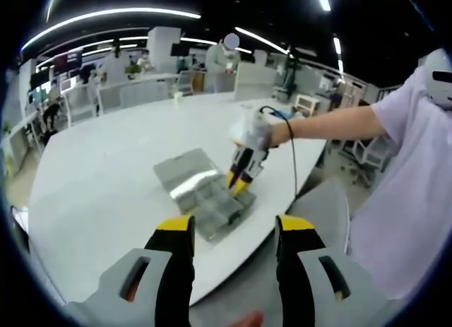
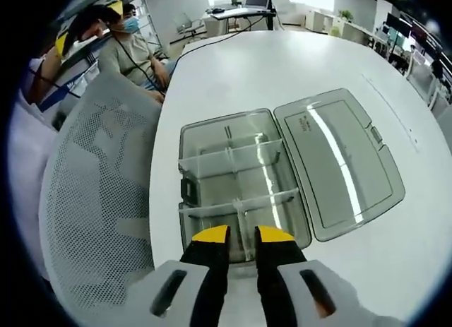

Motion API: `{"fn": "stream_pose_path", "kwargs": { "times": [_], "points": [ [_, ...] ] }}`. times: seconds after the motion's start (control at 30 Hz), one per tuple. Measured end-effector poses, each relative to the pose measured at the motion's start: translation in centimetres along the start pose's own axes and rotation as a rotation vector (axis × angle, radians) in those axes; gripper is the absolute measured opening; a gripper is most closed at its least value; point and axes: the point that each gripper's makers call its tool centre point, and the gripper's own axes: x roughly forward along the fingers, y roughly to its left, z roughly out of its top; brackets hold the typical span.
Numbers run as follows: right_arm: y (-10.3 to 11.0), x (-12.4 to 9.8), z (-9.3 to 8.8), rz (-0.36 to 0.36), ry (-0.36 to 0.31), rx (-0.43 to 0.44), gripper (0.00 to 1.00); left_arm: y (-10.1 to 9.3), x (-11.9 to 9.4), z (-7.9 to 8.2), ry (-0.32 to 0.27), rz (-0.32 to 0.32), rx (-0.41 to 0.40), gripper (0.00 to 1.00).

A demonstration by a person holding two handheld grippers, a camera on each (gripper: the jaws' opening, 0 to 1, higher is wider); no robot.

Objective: Insert the divider into the dual guide fixture by aligning both edges with the guide slots and pushing it downward to the bottom, including one-sided entry, uneven engagement, binding, and posture correction.

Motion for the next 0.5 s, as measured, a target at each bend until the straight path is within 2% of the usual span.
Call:
{"fn": "stream_pose_path", "kwargs": {
  "times": [0.2,0.5],
  "points": [
    [0.5,-1.1,0.6,-0.018,-0.068,0.021,0.19,0.4,0.1,-0.3,0.001,-0.004,-0.006,0.44],
    [1.2,-3.1,1.1,-0.067,-0.133,0.019,0.28,0.7,0.5,-1.0,0.014,-0.026,-0.006,0.45]
  ]
}}
